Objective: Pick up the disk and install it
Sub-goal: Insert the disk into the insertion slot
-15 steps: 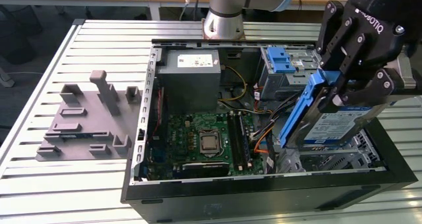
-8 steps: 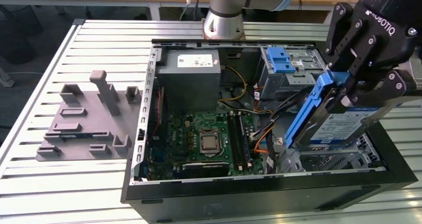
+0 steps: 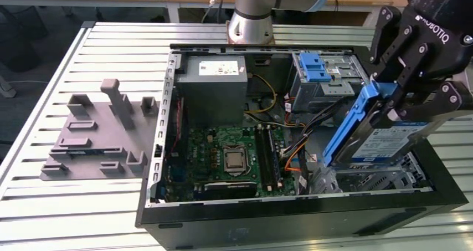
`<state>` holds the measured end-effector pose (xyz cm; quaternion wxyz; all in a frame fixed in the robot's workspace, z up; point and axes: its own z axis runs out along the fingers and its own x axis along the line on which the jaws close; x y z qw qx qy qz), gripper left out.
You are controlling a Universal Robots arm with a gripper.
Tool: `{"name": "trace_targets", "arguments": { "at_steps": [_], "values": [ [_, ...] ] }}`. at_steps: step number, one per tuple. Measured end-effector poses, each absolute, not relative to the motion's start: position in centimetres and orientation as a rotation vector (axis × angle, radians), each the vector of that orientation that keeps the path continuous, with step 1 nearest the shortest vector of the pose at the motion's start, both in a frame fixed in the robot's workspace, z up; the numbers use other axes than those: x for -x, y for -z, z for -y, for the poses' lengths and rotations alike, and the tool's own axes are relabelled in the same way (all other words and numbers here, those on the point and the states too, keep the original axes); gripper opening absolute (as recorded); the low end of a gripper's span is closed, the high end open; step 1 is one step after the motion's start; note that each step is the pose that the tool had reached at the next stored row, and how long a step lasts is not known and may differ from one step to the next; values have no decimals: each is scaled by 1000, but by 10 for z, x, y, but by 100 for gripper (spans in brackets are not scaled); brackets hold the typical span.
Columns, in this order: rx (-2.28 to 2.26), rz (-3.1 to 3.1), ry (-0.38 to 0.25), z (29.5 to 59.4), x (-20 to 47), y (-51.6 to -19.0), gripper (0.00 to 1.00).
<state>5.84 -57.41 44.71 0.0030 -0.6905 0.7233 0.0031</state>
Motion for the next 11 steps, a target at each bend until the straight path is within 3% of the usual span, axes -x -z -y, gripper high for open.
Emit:
{"name": "trace_targets", "arguments": {
  "at_steps": [11],
  "values": [
    [2172, -2261, -10, 571, -67, -444, 36]
  ]
}}
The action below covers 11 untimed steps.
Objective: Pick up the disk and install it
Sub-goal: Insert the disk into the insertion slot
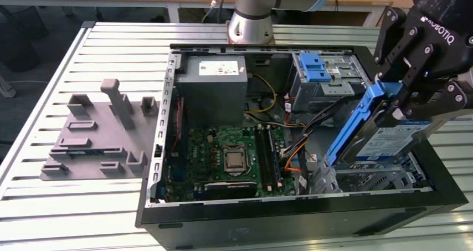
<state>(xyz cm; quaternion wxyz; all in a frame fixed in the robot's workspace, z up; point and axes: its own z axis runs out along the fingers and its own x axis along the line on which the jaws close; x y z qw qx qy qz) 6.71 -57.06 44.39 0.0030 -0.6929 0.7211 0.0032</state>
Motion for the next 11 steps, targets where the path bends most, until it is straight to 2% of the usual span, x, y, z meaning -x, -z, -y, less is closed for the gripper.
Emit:
{"name": "trace_targets", "arguments": {
  "at_steps": [11],
  "values": [
    [2188, -2246, -11, 570, -76, -439, 36]
  ]
}}
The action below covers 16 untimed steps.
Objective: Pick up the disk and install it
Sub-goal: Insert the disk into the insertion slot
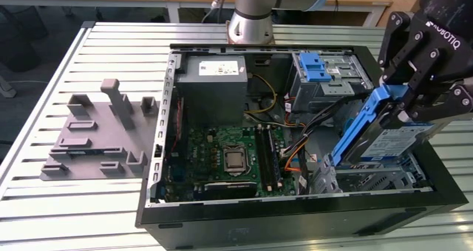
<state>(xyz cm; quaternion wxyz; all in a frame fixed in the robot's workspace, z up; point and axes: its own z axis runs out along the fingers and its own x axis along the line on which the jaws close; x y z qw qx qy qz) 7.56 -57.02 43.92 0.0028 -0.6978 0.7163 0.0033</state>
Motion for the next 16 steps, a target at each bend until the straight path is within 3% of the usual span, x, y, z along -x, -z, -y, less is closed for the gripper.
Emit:
{"name": "trace_targets", "arguments": {
  "at_steps": [16],
  "values": [
    [2188, -2246, -11, 570, -76, -428, 36]
  ]
}}
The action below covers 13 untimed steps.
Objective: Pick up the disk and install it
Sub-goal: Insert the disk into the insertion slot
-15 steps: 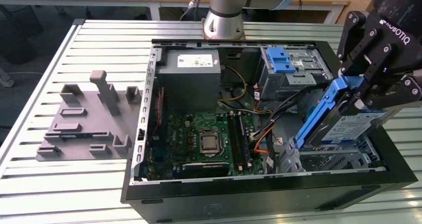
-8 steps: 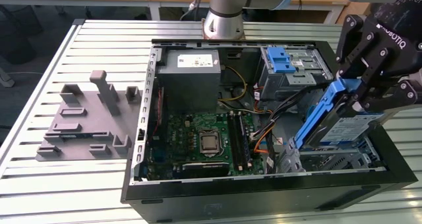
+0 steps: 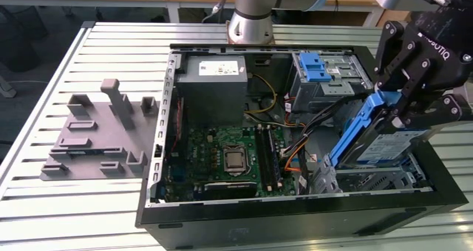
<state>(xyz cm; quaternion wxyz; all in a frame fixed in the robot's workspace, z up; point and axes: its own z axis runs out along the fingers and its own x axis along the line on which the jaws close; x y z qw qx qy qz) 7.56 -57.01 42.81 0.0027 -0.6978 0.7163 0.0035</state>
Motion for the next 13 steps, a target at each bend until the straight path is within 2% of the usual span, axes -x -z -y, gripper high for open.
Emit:
{"name": "trace_targets", "arguments": {
  "at_steps": [13],
  "values": [
    [2192, -2249, -4, 570, -76, -415, 36]
  ]
}}
